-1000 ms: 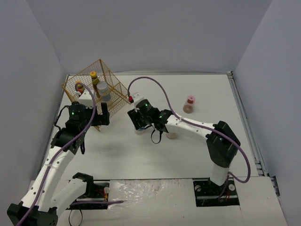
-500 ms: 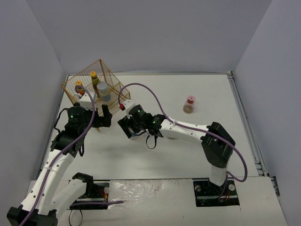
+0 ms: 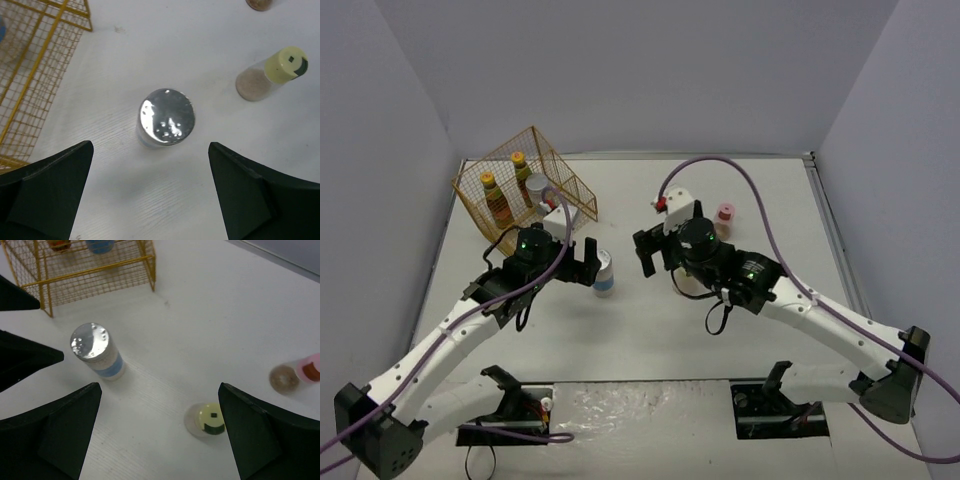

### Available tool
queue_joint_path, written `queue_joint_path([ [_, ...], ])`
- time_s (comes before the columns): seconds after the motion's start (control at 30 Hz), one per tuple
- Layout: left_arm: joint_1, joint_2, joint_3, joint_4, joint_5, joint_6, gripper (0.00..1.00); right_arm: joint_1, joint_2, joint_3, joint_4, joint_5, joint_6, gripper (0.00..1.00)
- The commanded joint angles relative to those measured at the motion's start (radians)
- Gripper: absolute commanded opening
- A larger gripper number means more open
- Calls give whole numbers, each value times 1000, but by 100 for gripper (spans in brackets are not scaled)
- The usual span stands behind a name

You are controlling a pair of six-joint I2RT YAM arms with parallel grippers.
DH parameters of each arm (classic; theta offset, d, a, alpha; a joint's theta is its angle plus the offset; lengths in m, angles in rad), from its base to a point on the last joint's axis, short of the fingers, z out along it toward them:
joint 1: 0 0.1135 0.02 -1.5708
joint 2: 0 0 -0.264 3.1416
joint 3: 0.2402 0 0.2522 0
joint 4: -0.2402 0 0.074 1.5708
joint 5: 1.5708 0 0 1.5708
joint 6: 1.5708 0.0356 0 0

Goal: Organize the condiment bottles

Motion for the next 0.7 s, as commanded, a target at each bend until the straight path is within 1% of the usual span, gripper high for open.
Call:
queue_joint_path([
  [0.0,-101,85,74,124,-94,-36,97,-62,-175,-83,-53,157,50,100],
  [0.13,-164,178,94,142,-152,-40,97,-129,-288,-154,-58,160,74,100],
  [0.23,-210,262,129,134,-197,-43,97,-152,-348,-197,-60,167,84,100],
  [0.33,-229,316,159,96,-272,-66,97,-156,-370,-214,-63,167,88,100],
  [0.4,-232,349,168,79,-294,-89,94,-158,-378,-229,-64,165,93,100],
  [0.47,-235,366,165,82,-304,-100,83,-161,-383,-237,-64,165,94,100],
  [0.5,-236,371,162,83,-310,-109,75,-161,-385,-242,-64,165,94,100],
  [0.6,-237,373,150,84,-328,-134,56,-161,-391,-253,-64,164,92,100],
  [0.67,-237,373,139,87,-333,-142,51,-162,-395,-255,-64,162,93,100],
])
